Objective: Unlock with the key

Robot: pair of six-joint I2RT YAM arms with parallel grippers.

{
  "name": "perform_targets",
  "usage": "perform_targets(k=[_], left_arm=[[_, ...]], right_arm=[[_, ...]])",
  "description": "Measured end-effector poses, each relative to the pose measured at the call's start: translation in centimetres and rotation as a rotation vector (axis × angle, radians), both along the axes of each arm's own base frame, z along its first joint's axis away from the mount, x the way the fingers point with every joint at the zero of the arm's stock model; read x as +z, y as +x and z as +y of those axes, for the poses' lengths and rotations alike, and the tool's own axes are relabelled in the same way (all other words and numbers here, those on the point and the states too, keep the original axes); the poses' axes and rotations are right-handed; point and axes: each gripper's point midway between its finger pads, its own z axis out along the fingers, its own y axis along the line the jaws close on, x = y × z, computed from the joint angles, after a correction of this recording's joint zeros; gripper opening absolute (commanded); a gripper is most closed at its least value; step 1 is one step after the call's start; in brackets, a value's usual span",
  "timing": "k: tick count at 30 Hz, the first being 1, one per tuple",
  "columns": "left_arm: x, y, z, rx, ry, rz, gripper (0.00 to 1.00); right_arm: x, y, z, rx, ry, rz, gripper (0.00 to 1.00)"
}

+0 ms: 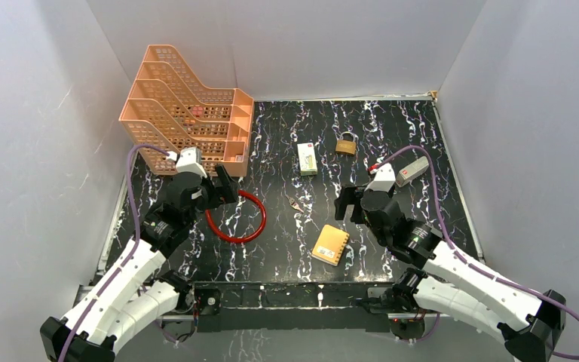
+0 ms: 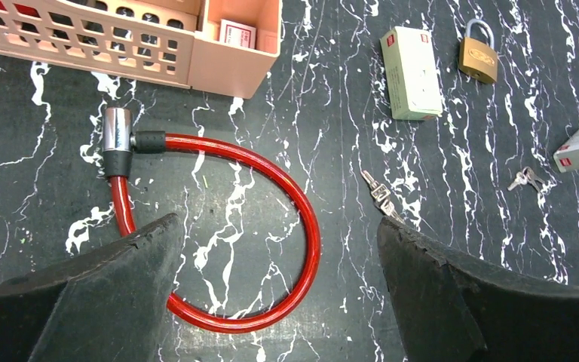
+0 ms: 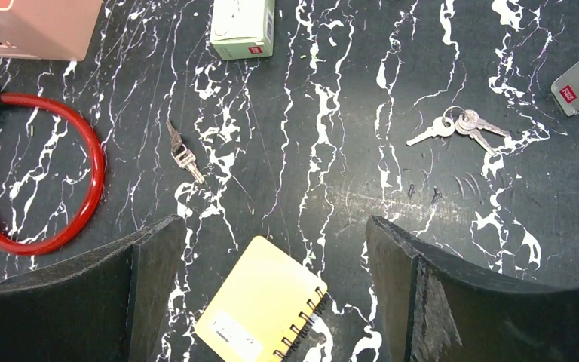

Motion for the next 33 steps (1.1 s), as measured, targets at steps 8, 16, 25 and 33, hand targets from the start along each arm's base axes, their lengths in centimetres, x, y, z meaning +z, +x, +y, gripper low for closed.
perform_targets(k=[8, 16, 25, 33], left_arm=[[0.0, 0.1, 0.5, 0.031, 0.01, -0.003, 0.98], [-0.8, -0.2, 1.7, 0.061, 0.063, 0.022, 0.98], [-3.6, -1.0, 2.5, 0.201, 0.03, 0.184, 0.89], [-6.2, 0.1, 2.9, 0.414, 0.027, 0.353, 0.7]], right_arm=[[0.6, -0.1, 0.0, 0.036, -0.036, -0.013, 0.98], [2.1, -0.5, 1.0, 0.15, -0.089, -0.015, 0.95], [2.0, -1.2, 3.9, 0.3, -0.092, 0.037, 0.96], [0.1, -1.6, 4.5, 0.328, -0.068, 0.056, 0.96]])
